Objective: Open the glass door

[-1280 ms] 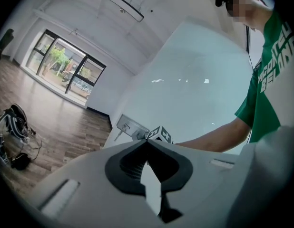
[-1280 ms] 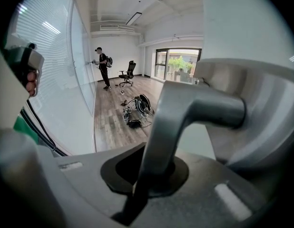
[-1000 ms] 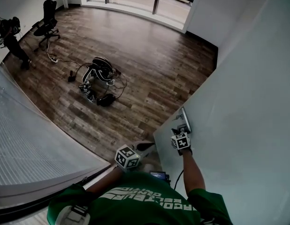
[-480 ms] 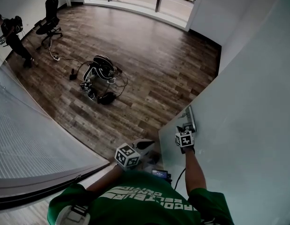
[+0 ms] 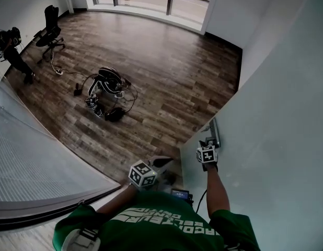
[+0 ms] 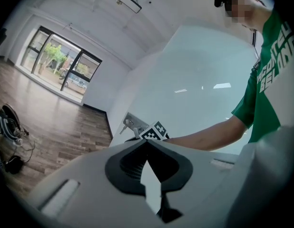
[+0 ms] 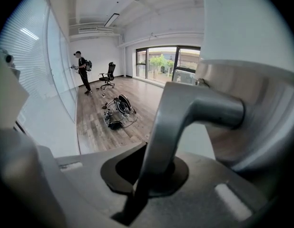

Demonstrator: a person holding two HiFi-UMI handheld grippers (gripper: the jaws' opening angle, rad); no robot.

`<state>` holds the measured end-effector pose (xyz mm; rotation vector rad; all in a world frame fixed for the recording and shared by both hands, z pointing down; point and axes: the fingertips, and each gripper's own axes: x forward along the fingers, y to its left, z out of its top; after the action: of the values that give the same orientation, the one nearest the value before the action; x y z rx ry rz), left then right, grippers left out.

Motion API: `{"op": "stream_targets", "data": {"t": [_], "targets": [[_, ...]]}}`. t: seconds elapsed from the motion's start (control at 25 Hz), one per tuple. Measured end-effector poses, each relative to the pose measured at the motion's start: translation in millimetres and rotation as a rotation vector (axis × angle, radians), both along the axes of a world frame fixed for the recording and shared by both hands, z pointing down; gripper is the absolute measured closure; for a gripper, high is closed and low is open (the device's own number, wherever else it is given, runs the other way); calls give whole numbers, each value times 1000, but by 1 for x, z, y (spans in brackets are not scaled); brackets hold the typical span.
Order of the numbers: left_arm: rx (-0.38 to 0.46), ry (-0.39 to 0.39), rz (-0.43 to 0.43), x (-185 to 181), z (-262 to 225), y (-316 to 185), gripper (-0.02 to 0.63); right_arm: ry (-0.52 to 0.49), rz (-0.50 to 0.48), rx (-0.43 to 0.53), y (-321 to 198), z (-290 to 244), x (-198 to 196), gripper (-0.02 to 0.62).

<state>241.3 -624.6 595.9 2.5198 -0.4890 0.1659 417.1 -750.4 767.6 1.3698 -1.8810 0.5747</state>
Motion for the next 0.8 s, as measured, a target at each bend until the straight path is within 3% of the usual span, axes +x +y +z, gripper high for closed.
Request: {"op": "stream_targets", "data": {"t": [0.8], "targets": [[31,-9,86,93,-2,-32,591,12,134,10,-14,3,99,603]]}}
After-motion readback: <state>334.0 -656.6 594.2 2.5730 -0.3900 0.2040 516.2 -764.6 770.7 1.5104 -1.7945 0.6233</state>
